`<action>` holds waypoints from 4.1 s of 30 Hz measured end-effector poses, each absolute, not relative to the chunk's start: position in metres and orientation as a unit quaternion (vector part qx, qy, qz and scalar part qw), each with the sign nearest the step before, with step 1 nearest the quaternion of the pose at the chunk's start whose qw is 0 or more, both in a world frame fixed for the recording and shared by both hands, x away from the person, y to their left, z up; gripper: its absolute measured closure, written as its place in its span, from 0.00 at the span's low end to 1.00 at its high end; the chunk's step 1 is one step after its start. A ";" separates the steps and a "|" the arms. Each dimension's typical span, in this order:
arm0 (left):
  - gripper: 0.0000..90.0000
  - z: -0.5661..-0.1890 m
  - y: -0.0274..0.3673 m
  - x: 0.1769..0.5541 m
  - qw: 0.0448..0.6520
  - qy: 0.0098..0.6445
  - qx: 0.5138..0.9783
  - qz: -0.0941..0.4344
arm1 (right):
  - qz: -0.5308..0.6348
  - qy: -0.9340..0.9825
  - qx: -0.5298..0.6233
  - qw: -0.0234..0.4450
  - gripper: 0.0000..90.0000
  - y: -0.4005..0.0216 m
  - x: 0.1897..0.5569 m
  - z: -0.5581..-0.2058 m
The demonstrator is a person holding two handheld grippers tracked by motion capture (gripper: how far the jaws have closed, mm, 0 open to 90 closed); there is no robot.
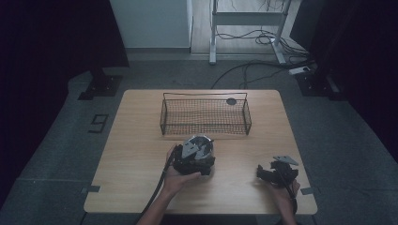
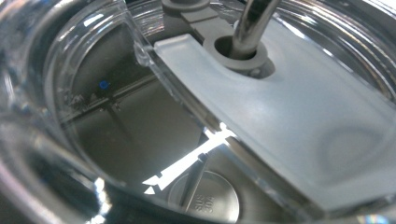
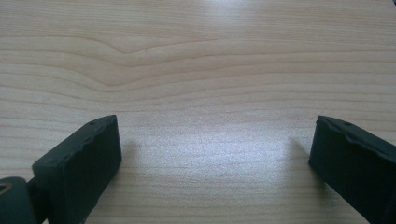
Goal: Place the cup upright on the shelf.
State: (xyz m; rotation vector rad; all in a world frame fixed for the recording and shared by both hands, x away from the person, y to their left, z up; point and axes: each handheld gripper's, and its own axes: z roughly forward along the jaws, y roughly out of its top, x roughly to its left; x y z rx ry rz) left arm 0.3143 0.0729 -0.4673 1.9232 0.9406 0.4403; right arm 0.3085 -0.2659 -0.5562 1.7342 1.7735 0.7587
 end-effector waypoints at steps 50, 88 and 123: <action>0.04 -0.433 0.116 0.323 0.469 0.418 0.753 0.196 | 0.282 0.658 0.644 0.270 0.02 -0.266 0.309 -0.556; 0.04 -0.409 0.121 0.349 0.471 0.422 0.749 0.198 | 0.282 0.658 0.644 0.271 0.02 -0.266 0.309 -0.556; 0.04 -0.384 0.121 0.376 0.473 0.427 0.744 0.203 | 0.283 0.657 0.644 0.271 0.02 -0.266 0.309 -0.556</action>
